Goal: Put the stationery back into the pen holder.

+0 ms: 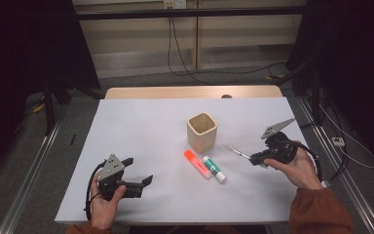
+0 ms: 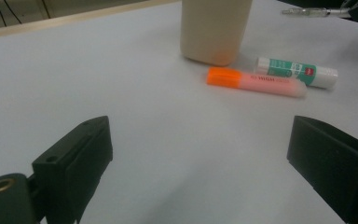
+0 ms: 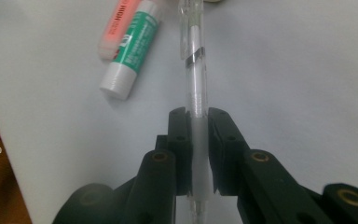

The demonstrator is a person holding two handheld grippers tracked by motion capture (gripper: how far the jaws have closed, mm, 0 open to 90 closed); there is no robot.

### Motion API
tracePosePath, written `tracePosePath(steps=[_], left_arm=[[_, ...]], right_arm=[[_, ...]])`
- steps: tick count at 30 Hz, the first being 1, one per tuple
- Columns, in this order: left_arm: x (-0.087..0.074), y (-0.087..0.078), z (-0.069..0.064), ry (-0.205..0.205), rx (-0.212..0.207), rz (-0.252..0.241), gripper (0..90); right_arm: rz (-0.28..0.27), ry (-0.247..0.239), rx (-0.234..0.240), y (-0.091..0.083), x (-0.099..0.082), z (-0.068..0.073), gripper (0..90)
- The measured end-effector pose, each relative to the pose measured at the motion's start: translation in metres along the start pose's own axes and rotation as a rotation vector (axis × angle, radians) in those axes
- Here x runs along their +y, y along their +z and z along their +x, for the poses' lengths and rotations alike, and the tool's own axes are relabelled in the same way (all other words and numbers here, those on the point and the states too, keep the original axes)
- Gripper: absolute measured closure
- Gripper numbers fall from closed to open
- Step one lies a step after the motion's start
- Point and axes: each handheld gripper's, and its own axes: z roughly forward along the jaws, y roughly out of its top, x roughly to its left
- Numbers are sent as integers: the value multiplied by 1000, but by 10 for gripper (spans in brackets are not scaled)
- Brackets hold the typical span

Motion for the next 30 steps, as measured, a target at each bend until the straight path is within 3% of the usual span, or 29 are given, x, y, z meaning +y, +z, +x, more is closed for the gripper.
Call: tracePosePath(steps=[3, 10, 16, 23, 30], left_arm=[[2, 2, -3, 24, -18, 14, 67], [5, 8, -12, 91, -46, 24, 67], [7, 12, -18, 107, -88, 36, 67], [13, 15, -26, 145, -97, 28, 68], [20, 23, -36, 187, -134, 58, 82]], right_arm=[[-15, -15, 34, 1, 1, 5, 798], [-6, -42, 51, 6, 7, 15, 798], [8, -65, 71, 16, 15, 20, 798], [10, -103, 89, 20, 26, 33, 798], [23, -152, 110, 31, 37, 46, 798]])
